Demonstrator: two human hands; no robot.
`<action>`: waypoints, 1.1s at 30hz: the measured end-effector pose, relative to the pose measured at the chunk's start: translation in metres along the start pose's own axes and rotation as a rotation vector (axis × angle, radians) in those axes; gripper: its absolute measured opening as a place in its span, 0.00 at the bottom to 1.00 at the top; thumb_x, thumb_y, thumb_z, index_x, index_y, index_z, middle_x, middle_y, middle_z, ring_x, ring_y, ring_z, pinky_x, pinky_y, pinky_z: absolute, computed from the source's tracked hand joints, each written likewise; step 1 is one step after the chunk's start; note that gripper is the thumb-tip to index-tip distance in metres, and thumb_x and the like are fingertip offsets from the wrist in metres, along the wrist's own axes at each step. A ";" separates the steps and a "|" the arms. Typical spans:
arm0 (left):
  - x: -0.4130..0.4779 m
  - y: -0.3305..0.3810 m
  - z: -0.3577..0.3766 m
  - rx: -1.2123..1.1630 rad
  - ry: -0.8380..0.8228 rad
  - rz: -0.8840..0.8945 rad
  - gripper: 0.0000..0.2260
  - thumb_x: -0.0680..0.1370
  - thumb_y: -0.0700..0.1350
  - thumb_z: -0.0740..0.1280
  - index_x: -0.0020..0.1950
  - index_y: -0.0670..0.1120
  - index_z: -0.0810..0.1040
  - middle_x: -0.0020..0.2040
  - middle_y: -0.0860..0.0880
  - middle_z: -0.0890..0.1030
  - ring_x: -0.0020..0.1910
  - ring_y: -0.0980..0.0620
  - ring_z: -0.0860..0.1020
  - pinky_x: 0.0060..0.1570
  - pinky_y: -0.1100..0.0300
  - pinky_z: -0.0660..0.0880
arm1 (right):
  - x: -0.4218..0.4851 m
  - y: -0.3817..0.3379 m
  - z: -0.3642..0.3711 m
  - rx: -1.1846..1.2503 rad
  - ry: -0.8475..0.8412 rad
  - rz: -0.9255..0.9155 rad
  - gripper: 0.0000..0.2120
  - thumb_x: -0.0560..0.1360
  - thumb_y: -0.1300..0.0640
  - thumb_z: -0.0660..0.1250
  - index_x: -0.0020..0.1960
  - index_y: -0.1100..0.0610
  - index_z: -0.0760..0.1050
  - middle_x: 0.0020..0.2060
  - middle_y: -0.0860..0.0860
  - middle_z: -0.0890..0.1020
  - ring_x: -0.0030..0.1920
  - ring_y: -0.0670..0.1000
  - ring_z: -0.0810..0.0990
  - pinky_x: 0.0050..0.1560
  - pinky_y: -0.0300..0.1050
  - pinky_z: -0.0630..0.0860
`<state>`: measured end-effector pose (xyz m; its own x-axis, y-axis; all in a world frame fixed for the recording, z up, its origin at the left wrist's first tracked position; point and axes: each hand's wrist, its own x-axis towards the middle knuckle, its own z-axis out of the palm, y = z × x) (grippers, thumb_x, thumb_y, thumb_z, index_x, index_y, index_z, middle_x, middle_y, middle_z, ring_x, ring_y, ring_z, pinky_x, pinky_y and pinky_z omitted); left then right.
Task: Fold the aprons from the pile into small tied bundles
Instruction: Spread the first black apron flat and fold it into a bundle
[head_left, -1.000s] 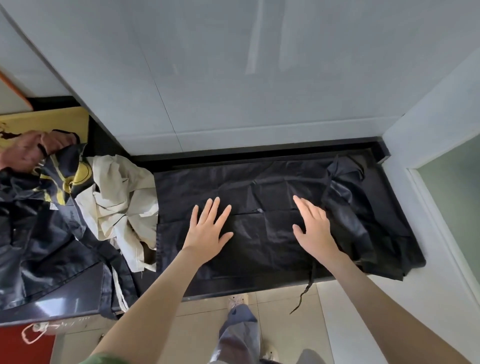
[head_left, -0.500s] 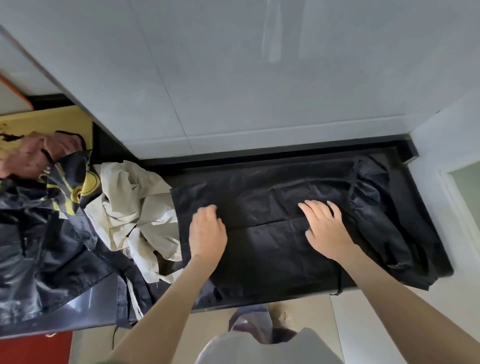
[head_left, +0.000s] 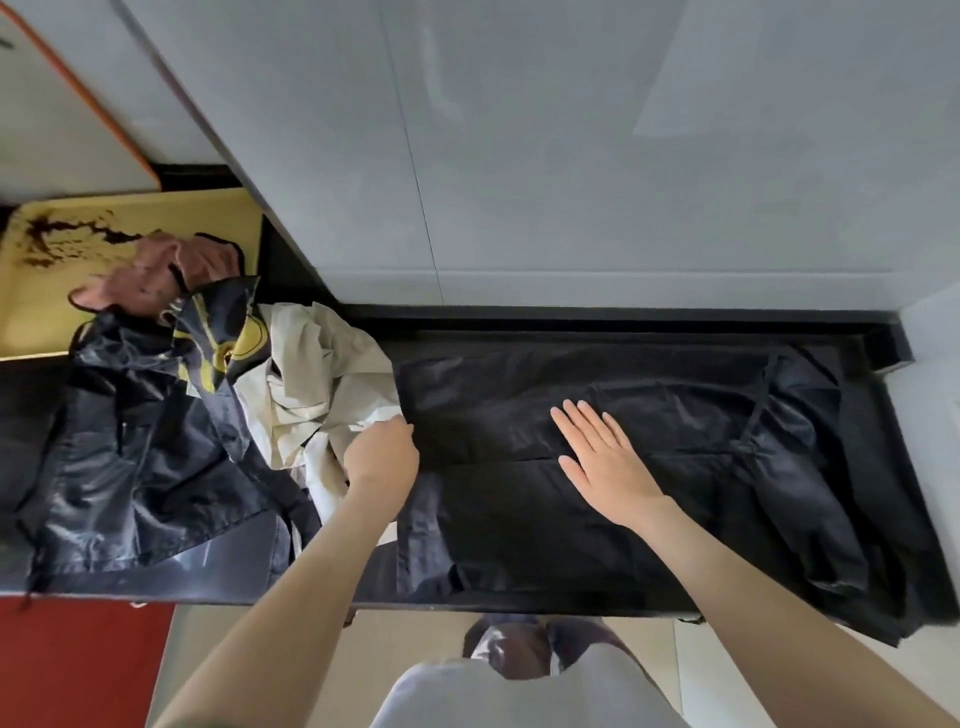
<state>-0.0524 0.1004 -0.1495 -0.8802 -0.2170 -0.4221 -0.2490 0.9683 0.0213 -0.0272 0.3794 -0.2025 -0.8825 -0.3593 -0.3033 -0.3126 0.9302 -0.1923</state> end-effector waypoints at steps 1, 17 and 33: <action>-0.002 0.001 -0.003 0.102 -0.005 0.023 0.12 0.84 0.44 0.54 0.58 0.42 0.74 0.53 0.43 0.80 0.52 0.44 0.80 0.38 0.57 0.70 | -0.001 0.001 0.000 0.023 -0.004 0.014 0.31 0.76 0.38 0.32 0.76 0.50 0.37 0.76 0.48 0.42 0.77 0.49 0.40 0.74 0.46 0.38; -0.029 0.051 0.005 -0.259 0.346 0.503 0.19 0.79 0.49 0.62 0.67 0.41 0.72 0.65 0.41 0.74 0.65 0.43 0.73 0.65 0.50 0.68 | 0.002 -0.015 0.005 0.037 0.003 0.107 0.29 0.80 0.40 0.35 0.75 0.54 0.33 0.75 0.50 0.36 0.74 0.49 0.33 0.73 0.46 0.33; -0.017 0.037 0.073 0.154 0.159 0.416 0.32 0.79 0.60 0.45 0.71 0.40 0.71 0.72 0.40 0.68 0.73 0.42 0.65 0.72 0.45 0.50 | -0.071 0.106 -0.020 0.026 0.274 0.309 0.25 0.79 0.55 0.57 0.74 0.61 0.63 0.70 0.57 0.71 0.73 0.56 0.65 0.74 0.50 0.55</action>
<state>-0.0167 0.1487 -0.2074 -0.9464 0.1887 -0.2621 0.1903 0.9815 0.0194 -0.0049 0.5052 -0.1832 -0.9955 -0.0264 -0.0913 -0.0120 0.9878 -0.1553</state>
